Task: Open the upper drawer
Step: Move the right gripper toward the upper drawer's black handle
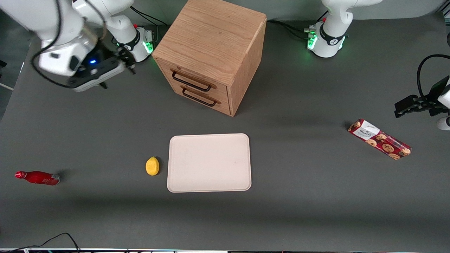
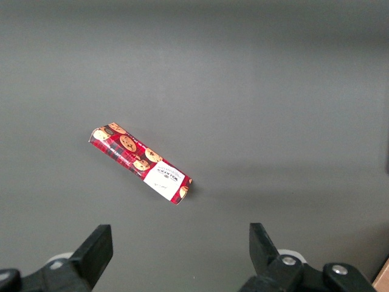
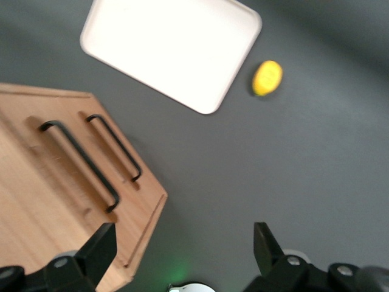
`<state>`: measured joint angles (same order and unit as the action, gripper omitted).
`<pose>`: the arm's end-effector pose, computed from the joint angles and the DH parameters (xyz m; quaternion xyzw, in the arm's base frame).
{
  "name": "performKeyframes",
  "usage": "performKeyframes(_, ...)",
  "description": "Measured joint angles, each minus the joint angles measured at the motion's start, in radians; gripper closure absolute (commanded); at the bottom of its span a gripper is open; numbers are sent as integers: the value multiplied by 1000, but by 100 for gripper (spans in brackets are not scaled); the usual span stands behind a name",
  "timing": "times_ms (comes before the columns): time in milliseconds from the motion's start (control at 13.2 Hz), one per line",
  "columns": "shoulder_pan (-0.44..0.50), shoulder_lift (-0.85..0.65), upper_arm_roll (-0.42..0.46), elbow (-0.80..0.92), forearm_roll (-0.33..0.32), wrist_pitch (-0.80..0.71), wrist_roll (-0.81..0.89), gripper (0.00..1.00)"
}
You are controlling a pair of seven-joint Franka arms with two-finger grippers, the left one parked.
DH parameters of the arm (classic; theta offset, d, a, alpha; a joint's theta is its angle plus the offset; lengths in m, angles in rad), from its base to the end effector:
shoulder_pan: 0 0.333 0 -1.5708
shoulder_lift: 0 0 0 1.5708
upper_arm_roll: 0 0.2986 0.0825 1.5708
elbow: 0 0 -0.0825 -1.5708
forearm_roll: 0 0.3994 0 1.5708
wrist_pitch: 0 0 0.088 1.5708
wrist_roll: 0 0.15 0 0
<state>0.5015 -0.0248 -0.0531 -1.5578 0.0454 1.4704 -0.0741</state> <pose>0.4922 0.2444 0.5760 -0.9649 -0.2596 0.0351 0.0171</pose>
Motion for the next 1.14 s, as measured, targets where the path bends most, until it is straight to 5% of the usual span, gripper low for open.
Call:
performKeyframes(455, 52, 18, -27, 0, 126, 0, 0, 0)
performKeyframes(759, 49, 75, -34, -6, 285, -1, 0, 0)
performKeyframes(1138, 49, 141, -33, -23, 308, -2, -38, 0)
